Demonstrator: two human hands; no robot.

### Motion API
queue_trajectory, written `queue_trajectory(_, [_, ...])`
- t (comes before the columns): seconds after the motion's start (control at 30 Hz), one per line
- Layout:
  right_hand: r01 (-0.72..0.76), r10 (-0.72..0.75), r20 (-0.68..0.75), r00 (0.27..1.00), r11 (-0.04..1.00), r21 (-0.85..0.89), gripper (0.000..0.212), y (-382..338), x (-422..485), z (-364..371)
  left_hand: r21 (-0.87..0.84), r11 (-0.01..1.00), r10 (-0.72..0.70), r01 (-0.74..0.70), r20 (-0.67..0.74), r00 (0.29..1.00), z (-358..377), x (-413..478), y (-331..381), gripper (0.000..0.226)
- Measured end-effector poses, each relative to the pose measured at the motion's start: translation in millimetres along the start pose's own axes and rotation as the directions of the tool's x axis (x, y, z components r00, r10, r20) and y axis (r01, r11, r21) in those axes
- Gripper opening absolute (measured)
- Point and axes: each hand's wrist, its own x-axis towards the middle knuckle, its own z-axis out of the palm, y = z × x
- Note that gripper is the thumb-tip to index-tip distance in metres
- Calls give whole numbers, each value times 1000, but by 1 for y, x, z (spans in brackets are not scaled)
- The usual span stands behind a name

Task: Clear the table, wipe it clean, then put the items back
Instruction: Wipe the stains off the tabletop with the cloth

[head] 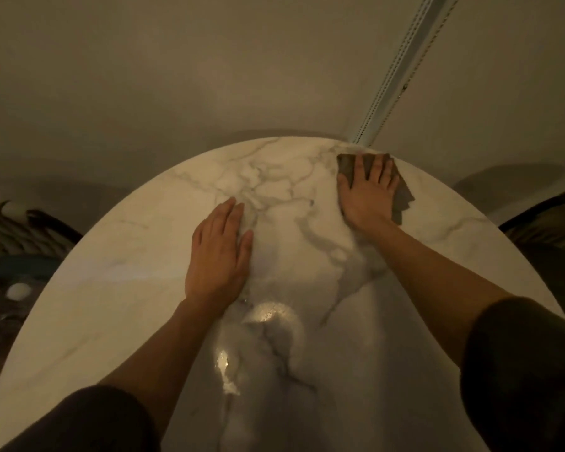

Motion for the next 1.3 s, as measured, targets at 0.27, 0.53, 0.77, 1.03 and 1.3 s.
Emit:
queue_trajectory(0.27, [699,-699,96,709,714,32,64,-109,-22,11,-8,999,-36,36,-15,999,1,1,1,56])
queue_trajectory(0.53, [169,-169,13,985,985,32,62,-104,36,9,62,998,-12,13,-7,1000,3,1,1,52])
queue_trajectory(0.77, [761,-762,118,637,646,57,58,-151,7,11,11,999,-43,43,-17,999,3,0,0,54])
queue_trajectory(1.03, [525,-526,9,850,850,50,59,-38,38,1,74,997,-40,39,7,999,4,2,-1,54])
queue_trajectory(1.3, [279,-278,-28,960,958,63,71,97,28,-14,68,996,-55,54,11,998,2,2,0,54])
